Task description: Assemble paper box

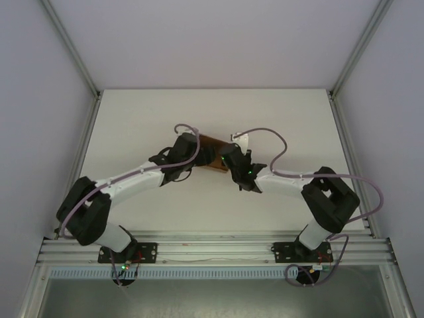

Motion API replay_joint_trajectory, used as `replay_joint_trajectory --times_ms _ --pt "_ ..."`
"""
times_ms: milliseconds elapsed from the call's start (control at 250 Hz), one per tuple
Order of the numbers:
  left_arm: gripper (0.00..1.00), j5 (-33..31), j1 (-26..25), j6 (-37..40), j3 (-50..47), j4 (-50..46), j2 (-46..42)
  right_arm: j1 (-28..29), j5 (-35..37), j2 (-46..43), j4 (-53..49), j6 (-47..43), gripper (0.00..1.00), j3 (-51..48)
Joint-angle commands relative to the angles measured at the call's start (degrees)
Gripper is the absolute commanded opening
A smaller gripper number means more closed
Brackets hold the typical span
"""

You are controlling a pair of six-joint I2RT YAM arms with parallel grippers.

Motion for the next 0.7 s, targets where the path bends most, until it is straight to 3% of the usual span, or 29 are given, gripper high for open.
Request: replay_joint_trajectory --times_ms 0,32,332,504,695 --pt "0.91 -0.3 -0.6 -0.8 -1.8 -5.0 -5.2 0.9 0.3 -1.9 8.3 -3.1 0.00 -3.4" --pt "0.96 0.6 -0.6 -0.8 -2.1 -5.5 -6.4 0.9 0.0 -1.9 9.2 -3.7 0.00 -4.0" --pt "1.00 -7.4 1.9 -0.1 4.8 -20.4 -15.3 1.1 -2.3 -0.2 8.6 -7.9 0.00 -3.3" --pt "1.00 6.4 12.6 -4.3 6.8 -17.1 -11.1 1.1 -4.5 1.2 8.6 -9.1 0.00 -3.7" --pt "1.00 12.5 15.3 -3.3 11.5 -15.8 0.8 1.3 -4.9 2.8 10.4 -12.0 0.00 -4.7"
